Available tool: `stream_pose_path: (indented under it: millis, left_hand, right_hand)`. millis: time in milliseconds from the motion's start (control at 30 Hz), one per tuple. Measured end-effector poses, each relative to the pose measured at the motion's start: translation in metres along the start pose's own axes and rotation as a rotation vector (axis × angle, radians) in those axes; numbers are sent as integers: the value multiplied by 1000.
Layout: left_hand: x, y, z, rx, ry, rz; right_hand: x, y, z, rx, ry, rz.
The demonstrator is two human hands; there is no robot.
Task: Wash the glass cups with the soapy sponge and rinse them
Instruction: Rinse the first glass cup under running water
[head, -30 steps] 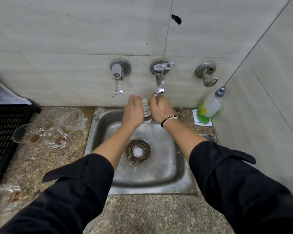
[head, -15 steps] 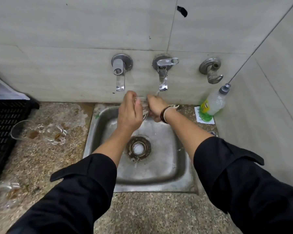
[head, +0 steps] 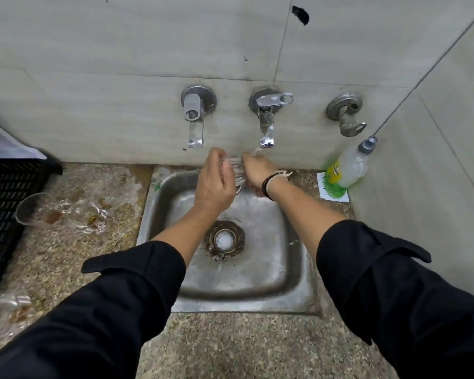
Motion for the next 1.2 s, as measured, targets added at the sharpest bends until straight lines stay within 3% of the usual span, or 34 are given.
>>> stream_pose_path:
  millis: [67,100,133,167,233,300,367,433,467,567,633,700,833,933,1033,1200]
  left_hand:
    - [5,-12,2,-63,343,-509]
    - [9,-14,9,-138,509,-781]
    - [14,-14,12,-210,536,-878]
    - [18,-13,12,-235,458,-813]
    - [18,-5,6,-65,141,-316]
    - [9,6,-5,33,-56,65]
    - [-7,13,-5,-6,-198,219]
    - [-14,21,-4,-30,-169,133]
    - [-15,22,-1,-15,-58,-12]
    - [-1,14,9,90,733,-778]
    - [-2,11,9,102,1076,-1027]
    - [-5,12,6,44,1181,-1032]
    - [-6,19,17,-56,1063,-965]
    - [-16,14,19,10,1123,-971]
    - [-15,13,20,-129,1016,-929]
    - [-17,14,21,-149,972,-928]
  right_hand:
    - [7,3,-1,368,152,-386]
    - [12,5,-2,456,180,-529]
    - [17,5,-3,461,170,-585]
    - [21,1,-4,430,120,-570]
    - [20,-6,-3,346,8,-411]
    - [9,-8,0,100,-83,-100]
    - [0,3,1,-185,-137,242]
    - [-5,12,1,-230,-94,283]
    - [-6,13,3,-151,-23,192]
    - [0,21,29,234,121,-302]
    - [12,35,42,353,21,-513]
    - [24,38,44,371,-30,-627]
    - [20,34,28,328,-85,-465]
    - [24,49,30,312,-25,-533]
    - [37,50,22,381,48,-450]
    - [43,57,26,377,80,-453]
Point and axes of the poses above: each hand's wrist, its own y-axis away from the middle knuckle, its own z-axis out of the palm, x = y × z, the point moved 2 cm from there along -y, towards the middle knuckle, and after that the axes turned 3 degrees about z, right-handed, at the moved point
